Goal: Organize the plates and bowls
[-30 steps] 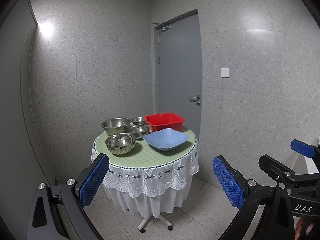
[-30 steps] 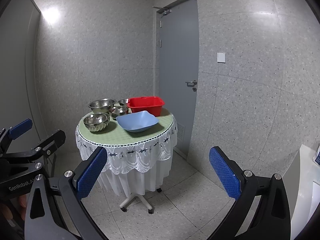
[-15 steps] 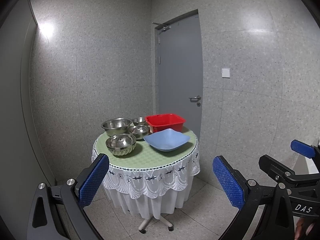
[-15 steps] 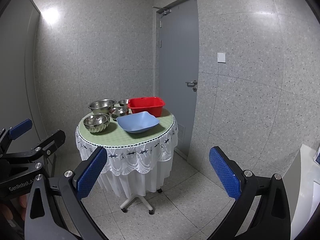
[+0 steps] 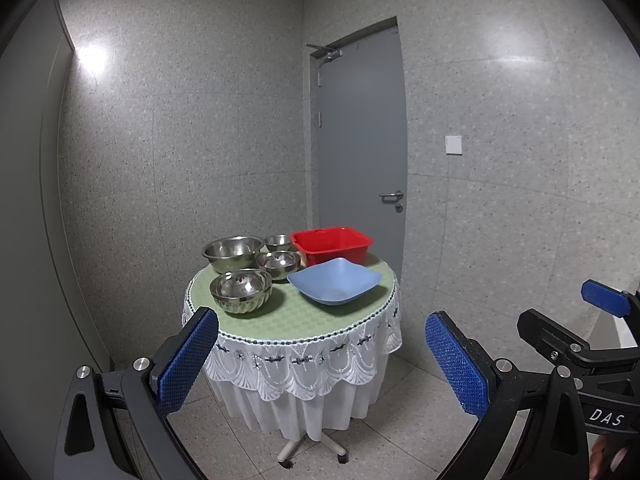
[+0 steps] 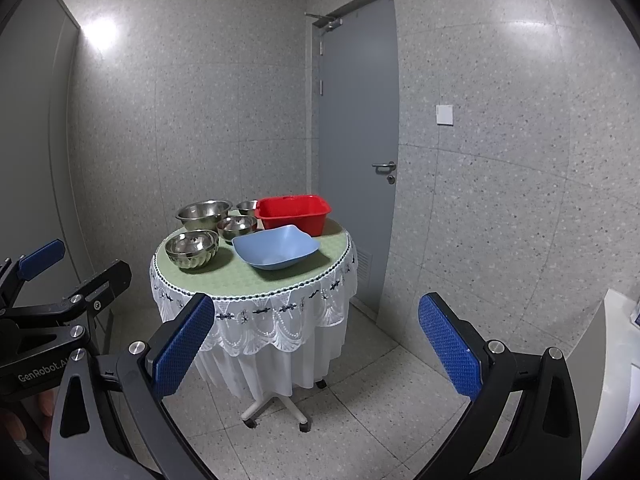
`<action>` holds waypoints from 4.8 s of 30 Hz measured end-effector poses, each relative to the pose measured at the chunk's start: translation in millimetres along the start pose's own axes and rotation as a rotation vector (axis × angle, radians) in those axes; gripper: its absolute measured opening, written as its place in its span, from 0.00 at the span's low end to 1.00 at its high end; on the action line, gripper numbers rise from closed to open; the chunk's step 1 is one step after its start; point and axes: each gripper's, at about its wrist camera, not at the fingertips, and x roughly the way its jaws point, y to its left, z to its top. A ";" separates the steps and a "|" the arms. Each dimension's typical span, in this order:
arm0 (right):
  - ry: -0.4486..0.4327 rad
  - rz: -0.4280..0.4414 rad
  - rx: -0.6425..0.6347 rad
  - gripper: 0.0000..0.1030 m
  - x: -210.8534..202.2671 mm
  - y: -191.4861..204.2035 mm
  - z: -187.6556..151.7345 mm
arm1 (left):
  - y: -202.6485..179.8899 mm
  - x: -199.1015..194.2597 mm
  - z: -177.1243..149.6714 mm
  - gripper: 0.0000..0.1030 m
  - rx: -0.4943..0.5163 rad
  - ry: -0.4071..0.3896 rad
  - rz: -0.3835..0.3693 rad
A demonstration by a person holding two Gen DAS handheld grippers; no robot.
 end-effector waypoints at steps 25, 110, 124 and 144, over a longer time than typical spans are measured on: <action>-0.004 0.023 0.002 1.00 17.4 -10.3 7.7 | -12.5 13.9 12.5 0.99 0.000 0.008 0.024; 0.573 0.350 0.011 1.00 602.8 219.2 192.4 | 323.9 663.2 189.9 0.99 -0.255 0.548 0.112; 0.837 0.267 0.014 0.67 722.8 258.7 140.3 | 375.3 842.1 160.5 0.40 -0.218 0.780 -0.004; 0.617 0.343 0.108 0.35 666.7 186.1 213.1 | 345.5 830.3 273.0 0.26 -0.097 0.457 -0.048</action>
